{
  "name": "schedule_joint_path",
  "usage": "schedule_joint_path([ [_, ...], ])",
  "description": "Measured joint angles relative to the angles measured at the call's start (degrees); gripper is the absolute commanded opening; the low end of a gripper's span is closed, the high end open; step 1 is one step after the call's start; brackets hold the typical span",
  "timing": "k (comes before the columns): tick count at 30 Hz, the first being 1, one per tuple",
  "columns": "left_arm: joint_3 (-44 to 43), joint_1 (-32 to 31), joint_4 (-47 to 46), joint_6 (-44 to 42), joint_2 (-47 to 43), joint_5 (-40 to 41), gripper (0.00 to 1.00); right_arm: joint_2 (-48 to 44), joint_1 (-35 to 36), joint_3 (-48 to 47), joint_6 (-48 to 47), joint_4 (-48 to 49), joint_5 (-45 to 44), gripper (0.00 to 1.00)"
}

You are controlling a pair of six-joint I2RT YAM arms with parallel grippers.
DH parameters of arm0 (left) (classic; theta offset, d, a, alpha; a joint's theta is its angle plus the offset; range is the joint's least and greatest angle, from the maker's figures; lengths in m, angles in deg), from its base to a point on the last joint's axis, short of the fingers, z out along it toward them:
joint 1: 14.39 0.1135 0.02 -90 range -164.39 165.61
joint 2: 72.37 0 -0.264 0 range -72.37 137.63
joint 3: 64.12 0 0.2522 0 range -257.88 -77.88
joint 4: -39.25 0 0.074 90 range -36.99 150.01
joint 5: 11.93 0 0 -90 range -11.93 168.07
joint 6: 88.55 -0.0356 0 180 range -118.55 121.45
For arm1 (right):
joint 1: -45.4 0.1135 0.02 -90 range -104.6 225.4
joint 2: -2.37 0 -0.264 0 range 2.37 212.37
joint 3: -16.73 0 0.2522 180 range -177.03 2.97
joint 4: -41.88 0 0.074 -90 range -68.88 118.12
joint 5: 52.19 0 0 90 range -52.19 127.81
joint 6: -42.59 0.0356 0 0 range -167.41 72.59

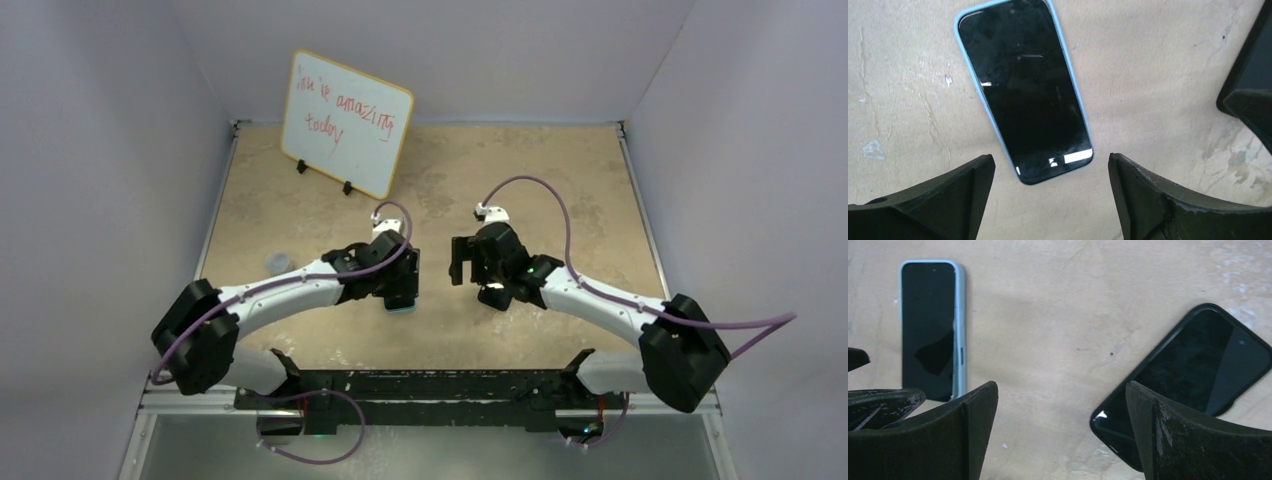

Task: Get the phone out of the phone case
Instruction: Pick up the phone at the center of the board.

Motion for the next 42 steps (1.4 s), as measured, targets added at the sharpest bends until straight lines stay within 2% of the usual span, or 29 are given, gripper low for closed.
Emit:
schedule_joint_path([
  [7,-9.42,-4.90,8.11,4.50,8.70,6.40,0.89,-5.97,0.00,6.49,-1.11,3.85,-4.15,0.99],
  [13,-11.04,-6.91,13.84,9.77,13.60,10.73,0.89,-8.57,0.00,9.53,-2.75,6.60,-4.72,0.99],
  [20,-12.70,-7.48,18.47,15.78,15.30,14.21,0.89,-9.49,0.00,11.61,-4.07,8.57,-5.09,0.99],
  [30,-14.08,-7.89,18.14,18.53,16.61,14.05,0.90,-9.35,0.00,12.44,-5.27,10.43,-5.05,0.99],
  [42,-14.08,-7.82,16.74,18.53,18.64,12.35,0.84,-8.90,0.00,12.55,-5.57,11.41,-4.96,0.99],
])
